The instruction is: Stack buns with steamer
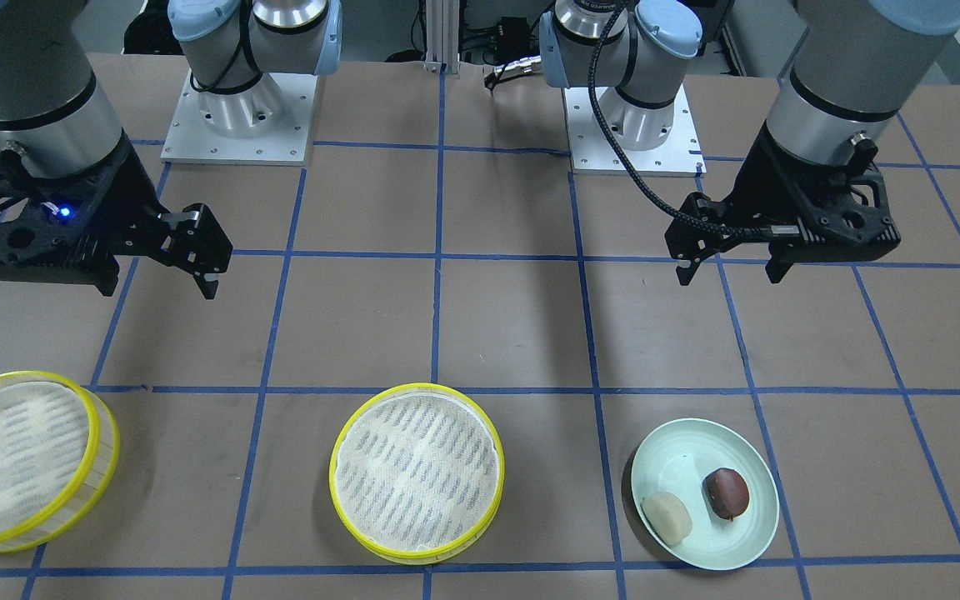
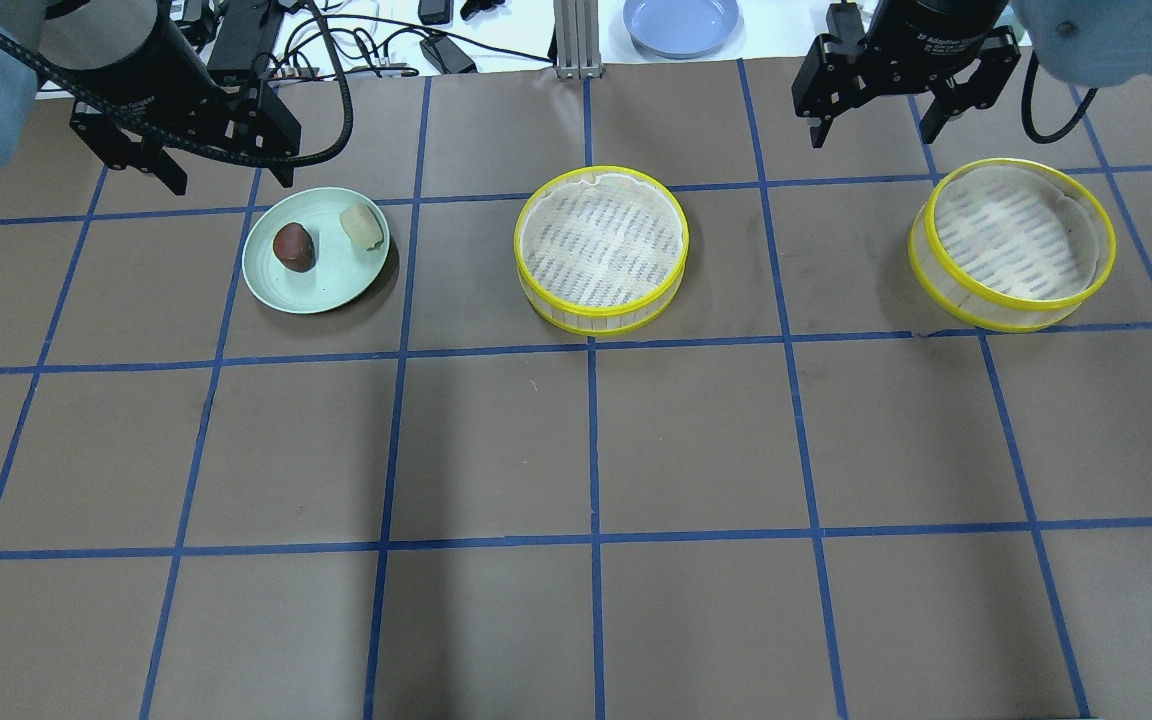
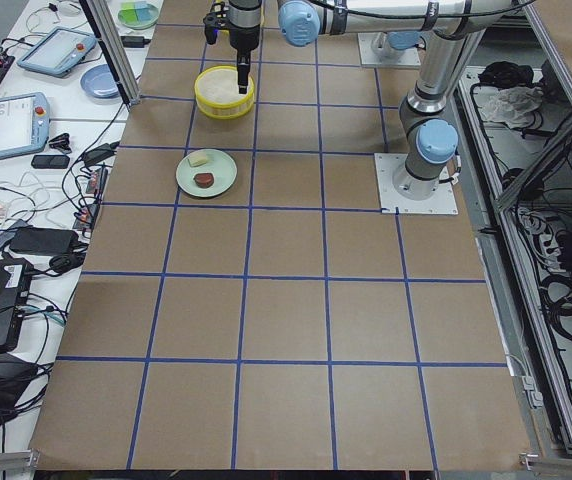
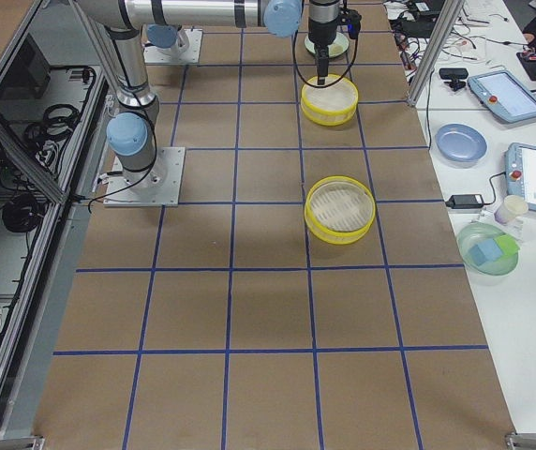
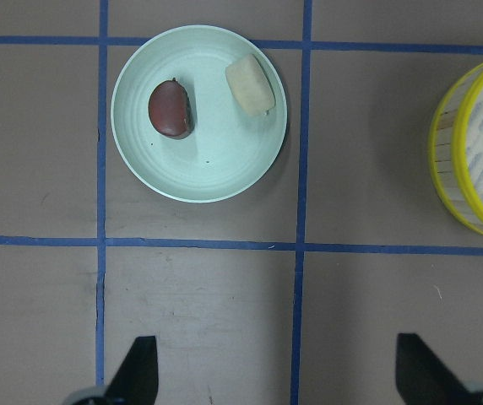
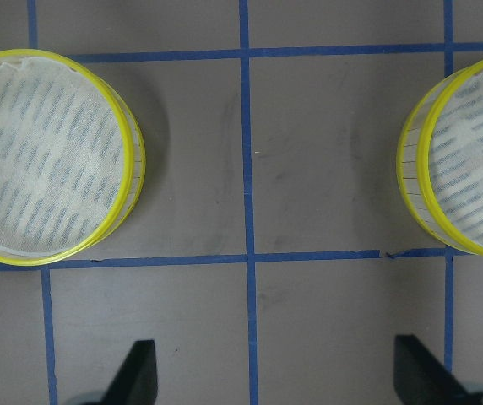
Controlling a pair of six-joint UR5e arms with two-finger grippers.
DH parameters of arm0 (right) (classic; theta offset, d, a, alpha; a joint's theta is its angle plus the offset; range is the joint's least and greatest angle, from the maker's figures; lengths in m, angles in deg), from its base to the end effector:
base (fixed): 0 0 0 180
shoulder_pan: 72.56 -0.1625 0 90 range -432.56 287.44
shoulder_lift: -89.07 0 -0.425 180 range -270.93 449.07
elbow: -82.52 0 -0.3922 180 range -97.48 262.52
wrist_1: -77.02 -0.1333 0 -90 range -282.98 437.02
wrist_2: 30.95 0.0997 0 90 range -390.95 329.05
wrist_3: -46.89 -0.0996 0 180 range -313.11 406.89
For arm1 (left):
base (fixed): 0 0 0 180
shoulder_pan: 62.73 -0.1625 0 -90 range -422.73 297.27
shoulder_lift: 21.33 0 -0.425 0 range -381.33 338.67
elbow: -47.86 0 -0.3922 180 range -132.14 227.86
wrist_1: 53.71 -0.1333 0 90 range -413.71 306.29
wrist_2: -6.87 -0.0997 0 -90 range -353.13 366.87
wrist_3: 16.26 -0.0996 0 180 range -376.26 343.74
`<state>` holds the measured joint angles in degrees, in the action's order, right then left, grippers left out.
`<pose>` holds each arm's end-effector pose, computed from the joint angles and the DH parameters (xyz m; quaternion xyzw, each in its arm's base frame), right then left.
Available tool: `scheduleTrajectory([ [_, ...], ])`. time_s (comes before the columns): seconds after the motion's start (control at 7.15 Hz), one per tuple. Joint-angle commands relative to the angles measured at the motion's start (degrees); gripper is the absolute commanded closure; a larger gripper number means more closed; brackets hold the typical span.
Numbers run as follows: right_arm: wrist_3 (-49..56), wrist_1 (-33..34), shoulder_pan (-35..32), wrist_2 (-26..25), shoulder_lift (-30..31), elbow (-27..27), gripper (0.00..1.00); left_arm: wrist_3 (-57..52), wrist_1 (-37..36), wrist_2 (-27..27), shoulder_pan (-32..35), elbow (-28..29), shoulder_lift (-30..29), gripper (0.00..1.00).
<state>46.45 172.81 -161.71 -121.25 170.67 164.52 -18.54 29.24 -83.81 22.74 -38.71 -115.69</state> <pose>0.1244 -0.5648 0.4904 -0.0114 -0.9988 0.0470 0.0028 -0.0895 -0.5430 0.4915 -0.0199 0.9984 -0.0529 0.0091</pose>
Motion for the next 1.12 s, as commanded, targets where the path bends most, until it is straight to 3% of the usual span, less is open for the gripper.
scheduleTrajectory([
  [0.0, 0.0, 0.1, -0.1, 0.0, 0.0, 0.0, 0.00, 0.0, -0.2, 0.1, 0.1, 0.0, 0.0, 0.00],
  [0.7, 1.4, 0.6, 0.8, 0.0, -0.7, 0.0, 0.00, -0.1, -0.4, 0.0, 0.1, 0.0, 0.2, 0.00],
  [0.84, 7.8, 1.1, 3.1, -1.3, -2.1, -0.2, 0.00, -0.1, -0.4, 0.0, 0.0, 0.0, 0.2, 0.00],
  [0.98, 14.4, 1.2, 11.7, -0.2, -4.0, -0.3, 0.00, -0.1, -0.5, 0.1, -0.2, 0.0, -0.8, 0.00],
])
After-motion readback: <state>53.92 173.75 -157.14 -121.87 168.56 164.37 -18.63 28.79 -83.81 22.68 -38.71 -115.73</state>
